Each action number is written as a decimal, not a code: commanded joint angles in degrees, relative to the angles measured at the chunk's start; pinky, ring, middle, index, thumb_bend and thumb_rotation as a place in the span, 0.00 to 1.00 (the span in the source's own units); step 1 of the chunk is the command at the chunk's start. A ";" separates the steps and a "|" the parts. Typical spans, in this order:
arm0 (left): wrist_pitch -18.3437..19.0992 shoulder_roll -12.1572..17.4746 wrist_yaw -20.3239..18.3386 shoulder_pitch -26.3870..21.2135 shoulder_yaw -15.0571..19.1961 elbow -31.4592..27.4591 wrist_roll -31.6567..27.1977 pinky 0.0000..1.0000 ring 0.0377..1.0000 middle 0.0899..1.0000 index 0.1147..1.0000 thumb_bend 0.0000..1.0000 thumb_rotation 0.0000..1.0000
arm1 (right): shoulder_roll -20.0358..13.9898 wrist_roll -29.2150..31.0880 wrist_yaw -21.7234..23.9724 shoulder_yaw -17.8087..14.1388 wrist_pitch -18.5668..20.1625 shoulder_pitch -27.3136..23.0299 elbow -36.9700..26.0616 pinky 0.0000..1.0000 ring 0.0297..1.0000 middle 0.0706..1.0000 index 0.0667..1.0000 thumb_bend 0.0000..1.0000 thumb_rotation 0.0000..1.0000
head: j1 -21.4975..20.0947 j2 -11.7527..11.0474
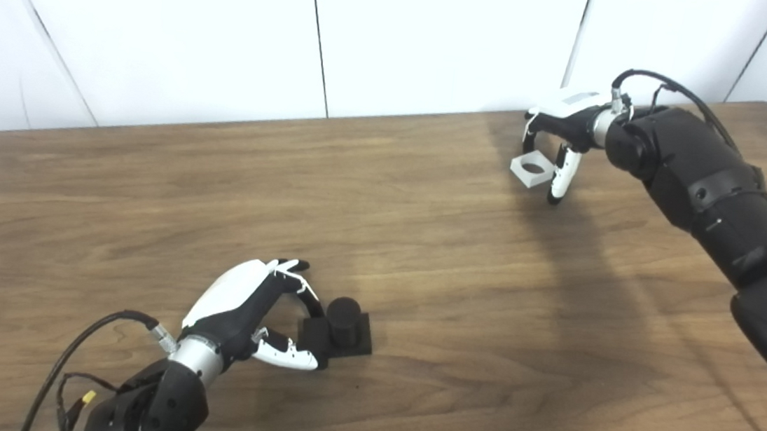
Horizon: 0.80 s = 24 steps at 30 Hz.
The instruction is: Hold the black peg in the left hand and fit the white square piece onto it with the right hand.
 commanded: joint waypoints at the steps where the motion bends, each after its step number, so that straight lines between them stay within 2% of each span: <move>1: 0.94 0.18 -1.50 0.10 0.83 -0.28 0.48 1.00 1.00 0.95 0.42 0.50 0.07 | -1.29 -0.24 -1.63 -0.06 -1.08 -3.59 0.50 1.00 1.00 0.94 0.64 0.87 0.20 | -0.08 0.01; 7: 0.92 -0.16 -1.28 0.00 1.00 -0.25 0.06 1.00 1.00 0.95 0.42 0.50 0.07 | -1.16 -0.55 -3.08 0.40 -2.29 -4.15 2.11 1.00 1.00 0.93 0.61 0.87 0.22 | -0.09 -0.17; 15: 0.93 -0.31 -1.29 -0.01 1.05 -0.10 0.25 1.00 1.00 0.96 0.42 0.51 0.07 | -0.92 -1.02 -4.83 1.32 -3.84 -4.42 2.63 1.00 1.00 0.90 0.56 0.83 0.18 | 0.25 -0.17; 16: 0.93 -0.37 -1.27 0.01 1.11 -0.10 0.28 1.00 1.00 0.95 0.42 0.51 0.07 | -0.90 -0.99 -5.01 1.40 -4.02 -4.43 2.67 1.00 1.00 0.90 0.49 0.63 0.16 | 0.25 -0.17; 17: 0.93 -0.40 -1.27 0.02 1.19 -0.10 0.26 1.00 1.00 0.95 0.42 0.51 0.07 | -0.86 -0.82 -5.25 1.35 -4.25 -4.41 2.64 1.00 1.00 0.90 0.47 0.58 0.15 | 0.15 -0.13; 19: 0.93 -0.43 -1.29 0.03 1.24 -0.15 0.33 1.00 1.00 0.95 0.42 0.51 0.07 | -0.76 -0.55 -5.47 1.20 -4.46 -4.39 2.61 1.00 1.00 0.90 0.46 0.54 0.15 | 0.15 -0.13; 24: 0.92 -0.40 -0.90 -0.15 1.11 0.14 0.16 1.00 1.00 0.95 0.42 0.51 0.07 | -0.50 -0.48 -5.87 1.12 -4.70 -4.44 2.85 1.00 1.00 0.90 0.45 0.53 0.15 | 0.37 -0.20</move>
